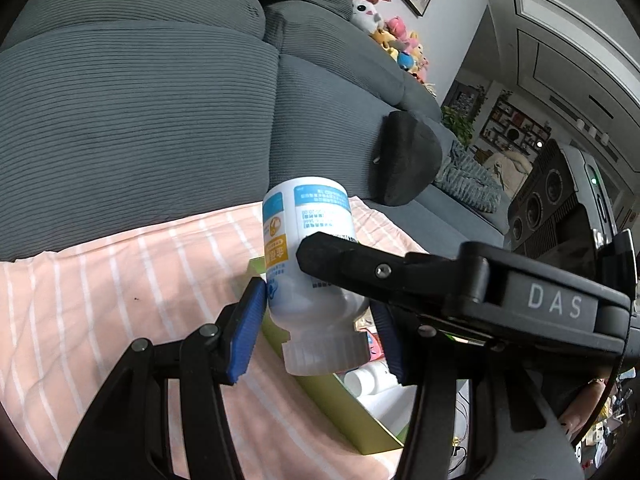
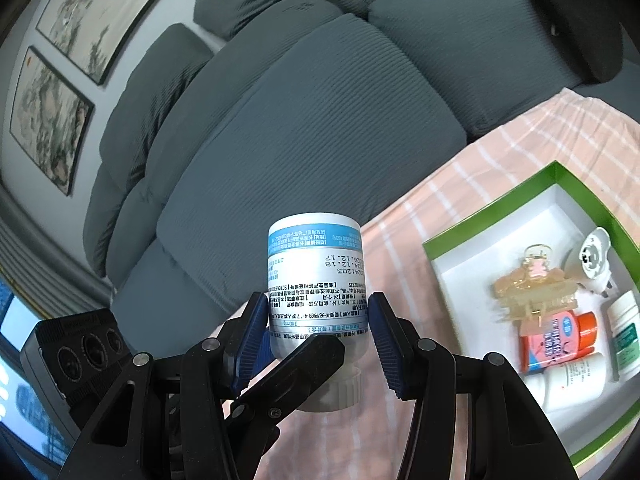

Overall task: Organize rigid objects
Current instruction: 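Lift the blue-labelled bottle and carry it over the white box, then lower the bottle into the box and open the right gripper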

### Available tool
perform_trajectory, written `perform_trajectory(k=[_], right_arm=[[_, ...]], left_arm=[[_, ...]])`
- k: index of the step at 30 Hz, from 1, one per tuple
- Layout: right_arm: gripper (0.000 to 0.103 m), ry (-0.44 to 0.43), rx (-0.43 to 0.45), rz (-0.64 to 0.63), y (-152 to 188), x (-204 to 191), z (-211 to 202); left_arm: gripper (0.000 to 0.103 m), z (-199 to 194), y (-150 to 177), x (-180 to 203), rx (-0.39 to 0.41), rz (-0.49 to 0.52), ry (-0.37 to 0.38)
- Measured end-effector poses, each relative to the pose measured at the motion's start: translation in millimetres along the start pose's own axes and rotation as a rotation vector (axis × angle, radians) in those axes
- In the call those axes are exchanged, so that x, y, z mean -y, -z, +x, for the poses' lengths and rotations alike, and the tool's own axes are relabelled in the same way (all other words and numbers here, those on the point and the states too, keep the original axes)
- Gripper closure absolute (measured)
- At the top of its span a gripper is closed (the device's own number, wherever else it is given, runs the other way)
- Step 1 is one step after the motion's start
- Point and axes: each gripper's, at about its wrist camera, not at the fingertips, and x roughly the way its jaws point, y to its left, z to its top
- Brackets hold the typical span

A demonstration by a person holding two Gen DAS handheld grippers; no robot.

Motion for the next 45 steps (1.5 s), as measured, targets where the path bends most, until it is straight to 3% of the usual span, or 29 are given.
perform_trajectory(k=[45], right_arm=[[0.049, 0.134, 0.123, 0.186, -12, 83, -51]], left_arm=[[0.051, 79, -4, 61, -0.128, 0.071, 0.164]])
